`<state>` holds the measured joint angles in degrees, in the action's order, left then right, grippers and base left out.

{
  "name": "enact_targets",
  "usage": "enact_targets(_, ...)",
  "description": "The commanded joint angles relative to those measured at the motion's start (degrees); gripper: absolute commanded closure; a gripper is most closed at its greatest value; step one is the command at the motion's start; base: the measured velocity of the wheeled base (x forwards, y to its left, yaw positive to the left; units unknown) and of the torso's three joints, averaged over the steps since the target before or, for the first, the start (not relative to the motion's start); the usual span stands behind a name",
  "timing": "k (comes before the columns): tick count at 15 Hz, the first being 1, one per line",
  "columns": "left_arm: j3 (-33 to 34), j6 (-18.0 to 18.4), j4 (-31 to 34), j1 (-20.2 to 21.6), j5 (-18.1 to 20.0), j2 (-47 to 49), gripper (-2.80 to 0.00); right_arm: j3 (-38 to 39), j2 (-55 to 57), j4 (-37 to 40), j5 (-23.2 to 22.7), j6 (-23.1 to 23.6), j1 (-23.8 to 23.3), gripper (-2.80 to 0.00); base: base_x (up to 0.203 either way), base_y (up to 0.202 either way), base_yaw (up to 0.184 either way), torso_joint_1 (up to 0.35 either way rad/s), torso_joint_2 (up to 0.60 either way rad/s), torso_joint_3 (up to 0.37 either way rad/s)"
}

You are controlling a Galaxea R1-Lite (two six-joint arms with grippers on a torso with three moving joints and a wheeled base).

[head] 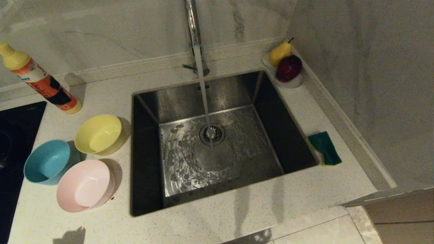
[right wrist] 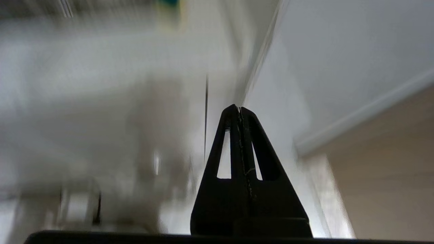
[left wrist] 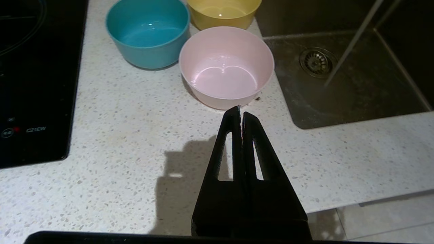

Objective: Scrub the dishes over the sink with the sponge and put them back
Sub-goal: Pick up a bowl and the sponge

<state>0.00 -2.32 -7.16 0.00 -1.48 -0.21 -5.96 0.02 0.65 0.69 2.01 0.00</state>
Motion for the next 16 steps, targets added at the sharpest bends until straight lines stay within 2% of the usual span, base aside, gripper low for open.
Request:
enact_targets(1,2.3,-0.1,-0.1,0.0,0.0,0.2,0.0,-8.8,1.1,3.9,-1.6,-0.2,0.0,0.0,0.0,0.0,0.0,0.0,0.0,0.0)
enact_targets(4,2.3,-0.1,-0.1,0.0,0.0,0.2,0.0,-18.3,6.8,12.0,-8.8,-0.1,0.0,0.0,0.0,0.0,0.0,0.0,0.0,0.0)
enact_targets(8,2.3,-0.1,-0.1,0.0,0.0,0.2,0.0,-25.8,23.1,14.6,-15.4,2.1,0.0,0.0,0.0,0.0,0.0,0.0,0.0,0.0)
enact_targets(13,2.3,-0.1,-0.1,0.0,0.0,0.2,0.0,-34.8,47.2,14.8,-17.4,6.6,0.4,0.0,0.0,0.0,0.0,0.0,0.0,0.0)
enact_targets(16,2.3,-0.1,-0.1,0.0,0.0,0.3,0.0,-40.6,59.3,14.4,-15.4,7.4,3.8,0.0,0.0,0.0,0.0,0.0,0.0,0.0)
